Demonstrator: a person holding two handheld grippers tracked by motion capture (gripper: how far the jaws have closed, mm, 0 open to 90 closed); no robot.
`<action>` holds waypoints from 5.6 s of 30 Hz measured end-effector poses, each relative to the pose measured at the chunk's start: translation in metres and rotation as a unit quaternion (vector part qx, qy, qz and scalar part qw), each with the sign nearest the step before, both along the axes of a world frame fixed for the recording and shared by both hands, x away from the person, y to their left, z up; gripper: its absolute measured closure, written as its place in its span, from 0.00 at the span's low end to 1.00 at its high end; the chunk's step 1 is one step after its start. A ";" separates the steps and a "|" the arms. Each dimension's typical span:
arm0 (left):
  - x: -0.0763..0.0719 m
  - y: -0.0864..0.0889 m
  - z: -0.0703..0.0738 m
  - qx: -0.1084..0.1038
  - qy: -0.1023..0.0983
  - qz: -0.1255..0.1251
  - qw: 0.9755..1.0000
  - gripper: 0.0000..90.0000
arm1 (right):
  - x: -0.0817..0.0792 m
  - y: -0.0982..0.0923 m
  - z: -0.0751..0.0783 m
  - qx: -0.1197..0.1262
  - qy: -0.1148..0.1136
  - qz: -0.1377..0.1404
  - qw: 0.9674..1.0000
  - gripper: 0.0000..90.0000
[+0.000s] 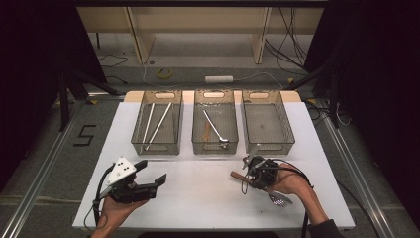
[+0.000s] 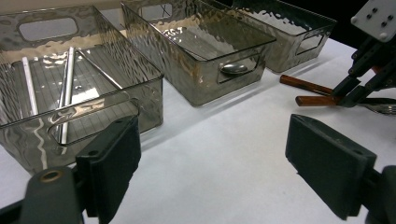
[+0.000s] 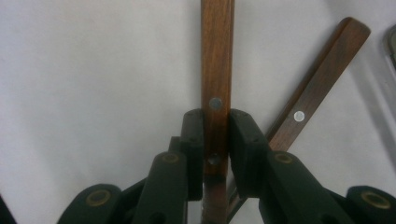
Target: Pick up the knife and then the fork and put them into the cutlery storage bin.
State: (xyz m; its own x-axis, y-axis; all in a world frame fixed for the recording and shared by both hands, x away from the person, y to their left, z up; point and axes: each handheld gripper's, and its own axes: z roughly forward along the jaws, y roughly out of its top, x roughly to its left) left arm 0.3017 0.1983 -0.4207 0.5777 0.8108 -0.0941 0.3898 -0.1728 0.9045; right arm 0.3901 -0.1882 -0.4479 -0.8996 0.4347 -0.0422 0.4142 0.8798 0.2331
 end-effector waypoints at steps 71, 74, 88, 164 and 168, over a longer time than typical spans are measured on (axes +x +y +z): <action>0.000 0.006 0.002 -0.016 -0.004 0.012 1.000 0.20 | 0.097 -0.057 0.116 0.248 -0.081 -0.208 0.943 0.86; 0.000 0.006 0.002 -0.016 -0.004 0.011 1.000 0.20 | 0.103 -0.057 0.122 0.251 -0.090 -0.216 0.939 0.86; 0.000 0.005 0.002 -0.017 -0.005 0.009 1.000 0.20 | 0.133 -0.056 0.126 0.261 -0.120 -0.268 0.920 0.86; -0.001 0.004 0.002 -0.012 -0.005 0.006 1.000 0.20 | 0.146 -0.050 0.061 0.224 -0.085 -0.329 0.913 0.42; -0.001 0.004 0.002 -0.015 -0.006 0.007 1.000 0.20 | 0.133 -0.046 0.071 0.225 -0.092 -0.303 0.922 0.37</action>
